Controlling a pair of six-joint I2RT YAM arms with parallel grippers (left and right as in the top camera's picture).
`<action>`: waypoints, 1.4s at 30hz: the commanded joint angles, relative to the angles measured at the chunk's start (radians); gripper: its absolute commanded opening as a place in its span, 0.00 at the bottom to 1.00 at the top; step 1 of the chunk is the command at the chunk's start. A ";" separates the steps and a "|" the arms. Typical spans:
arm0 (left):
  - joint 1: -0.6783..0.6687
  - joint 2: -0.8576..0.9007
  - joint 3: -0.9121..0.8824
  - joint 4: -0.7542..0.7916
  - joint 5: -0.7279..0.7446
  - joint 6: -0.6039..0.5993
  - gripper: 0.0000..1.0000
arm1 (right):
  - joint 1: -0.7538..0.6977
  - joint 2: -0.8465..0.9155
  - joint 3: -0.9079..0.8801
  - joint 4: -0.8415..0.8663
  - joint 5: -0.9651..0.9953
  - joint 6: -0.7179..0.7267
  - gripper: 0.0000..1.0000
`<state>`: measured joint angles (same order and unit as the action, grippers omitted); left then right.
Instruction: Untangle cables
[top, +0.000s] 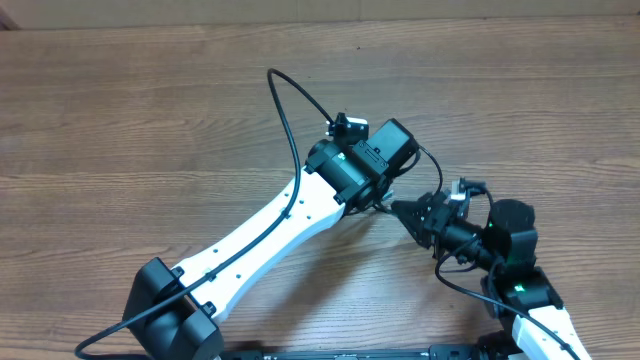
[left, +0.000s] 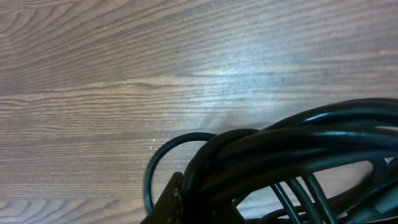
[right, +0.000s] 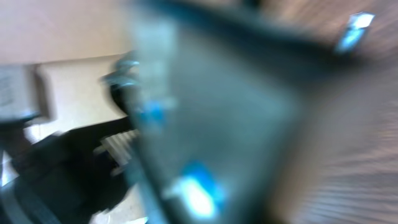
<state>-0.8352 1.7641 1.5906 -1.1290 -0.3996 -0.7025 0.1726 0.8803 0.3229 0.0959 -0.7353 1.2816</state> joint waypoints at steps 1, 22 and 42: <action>0.003 -0.008 0.027 0.032 0.049 -0.043 0.04 | 0.007 0.001 0.080 0.008 -0.044 -0.026 0.04; 0.003 -0.008 0.028 0.248 0.840 0.417 0.04 | 0.007 0.008 0.099 -0.048 0.191 0.000 0.04; 0.025 -0.008 0.028 0.354 1.479 0.722 0.04 | 0.007 0.007 0.099 -0.270 0.378 -0.035 0.07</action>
<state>-0.7612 1.7863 1.5902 -0.7860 0.7185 -0.0471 0.1707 0.8627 0.4084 -0.1543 -0.3992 1.2556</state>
